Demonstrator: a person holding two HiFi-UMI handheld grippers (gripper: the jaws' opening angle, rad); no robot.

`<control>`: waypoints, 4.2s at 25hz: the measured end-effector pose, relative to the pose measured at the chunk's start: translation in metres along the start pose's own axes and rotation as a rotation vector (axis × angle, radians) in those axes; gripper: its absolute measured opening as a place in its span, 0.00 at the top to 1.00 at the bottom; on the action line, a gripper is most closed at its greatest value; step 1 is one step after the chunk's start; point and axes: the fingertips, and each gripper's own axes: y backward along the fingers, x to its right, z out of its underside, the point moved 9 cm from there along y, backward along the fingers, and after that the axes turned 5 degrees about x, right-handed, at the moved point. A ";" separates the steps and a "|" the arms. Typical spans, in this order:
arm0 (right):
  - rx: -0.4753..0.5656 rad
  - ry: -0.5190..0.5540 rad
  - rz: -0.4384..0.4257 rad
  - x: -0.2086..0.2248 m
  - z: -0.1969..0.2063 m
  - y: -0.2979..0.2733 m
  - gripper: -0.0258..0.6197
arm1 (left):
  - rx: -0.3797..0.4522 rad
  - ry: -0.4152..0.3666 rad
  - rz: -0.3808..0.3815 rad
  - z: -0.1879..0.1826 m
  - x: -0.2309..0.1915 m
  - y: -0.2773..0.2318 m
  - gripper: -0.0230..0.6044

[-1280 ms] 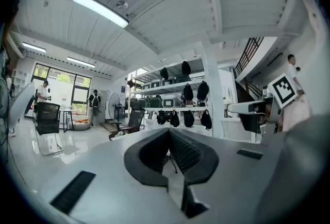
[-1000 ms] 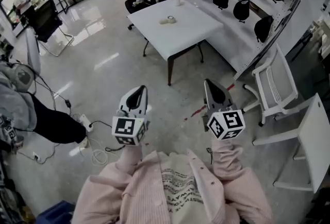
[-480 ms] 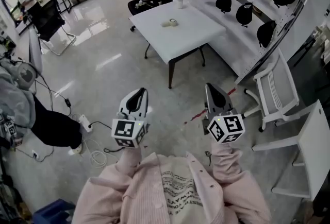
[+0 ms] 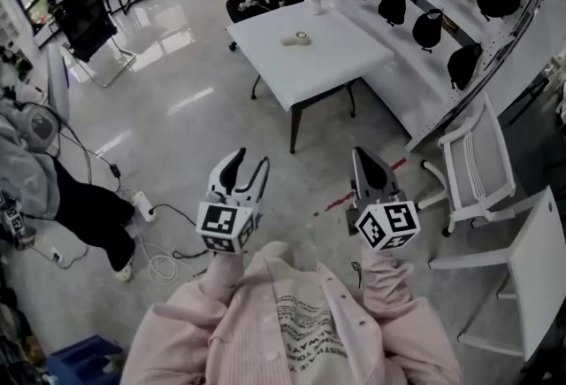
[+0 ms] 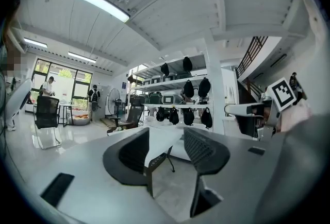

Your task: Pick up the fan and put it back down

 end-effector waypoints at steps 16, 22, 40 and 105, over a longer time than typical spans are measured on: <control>-0.032 -0.020 0.023 0.066 0.021 -0.094 0.96 | -0.022 0.022 -0.010 0.014 -0.055 -0.112 0.54; -0.069 -0.029 0.042 0.097 0.031 -0.156 0.96 | -0.046 0.037 -0.006 0.017 -0.095 -0.182 0.54; -0.133 -0.039 0.028 0.148 0.066 -0.299 0.96 | -0.100 0.074 0.033 0.037 -0.178 -0.312 0.54; -0.338 -0.283 -0.033 0.333 0.207 -0.624 0.96 | -0.624 -0.203 0.345 0.148 -0.308 -0.704 0.54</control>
